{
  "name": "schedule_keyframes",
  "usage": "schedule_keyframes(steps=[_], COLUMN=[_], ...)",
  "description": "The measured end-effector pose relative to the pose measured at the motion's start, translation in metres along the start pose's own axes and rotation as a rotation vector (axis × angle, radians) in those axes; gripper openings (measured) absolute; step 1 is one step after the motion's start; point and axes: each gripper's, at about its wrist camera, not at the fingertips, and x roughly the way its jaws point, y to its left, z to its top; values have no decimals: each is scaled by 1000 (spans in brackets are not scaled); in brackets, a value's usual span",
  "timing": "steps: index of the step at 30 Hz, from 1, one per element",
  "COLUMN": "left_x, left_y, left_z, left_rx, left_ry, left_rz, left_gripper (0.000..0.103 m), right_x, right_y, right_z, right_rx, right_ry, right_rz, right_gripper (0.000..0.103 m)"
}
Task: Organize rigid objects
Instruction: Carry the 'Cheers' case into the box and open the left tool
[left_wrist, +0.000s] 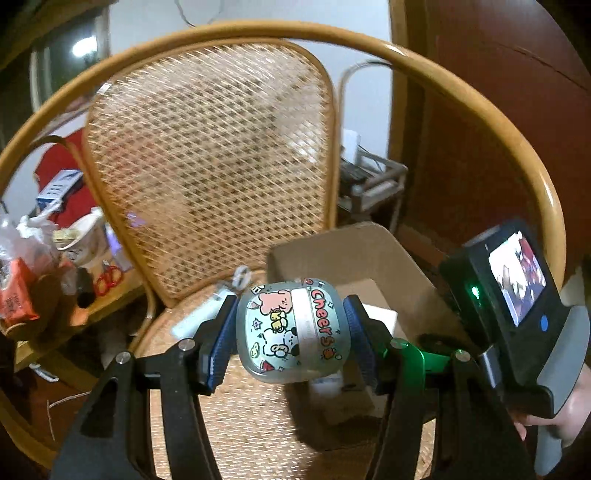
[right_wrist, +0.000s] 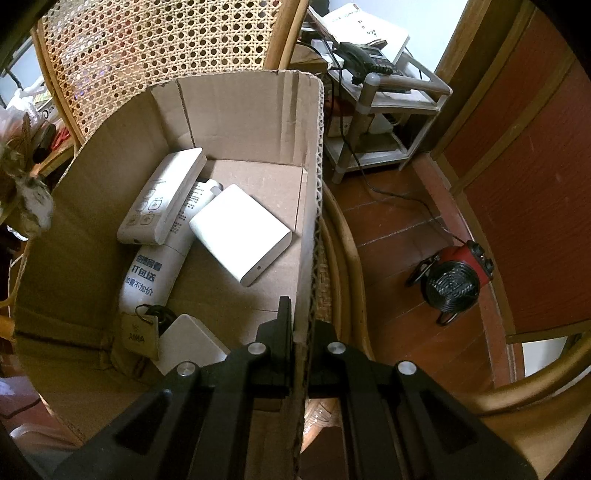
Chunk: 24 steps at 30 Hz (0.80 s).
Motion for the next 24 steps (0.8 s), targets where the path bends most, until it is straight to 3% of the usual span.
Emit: schedule_keyframes(steps=[7,11,14,16,19,24], left_x=[25,23,14,9,3,13], left_y=[-15,-13,-7,0,18,64], left_z=[-12,-9,-3,0,5,11], left_rx=[46,67,61,45,6,-73], left_ry=[91,62,27,15,-26,-19], left_rz=[10,50,66,60,88,186], left_gripper=[56,58,64,79,94,99], right_x=[-1,0,1,-1,-2,-1], right_y=[0,0,1,0,0,-1], right_z=[1,1,0,0,0,-1], right_rx=[1,2,-2,0,-1,1], right_ry=[1,0,1,0,0,1], right_rz=[8,9,4,8,7,8], right_gripper=[6,6,6,6,6,6])
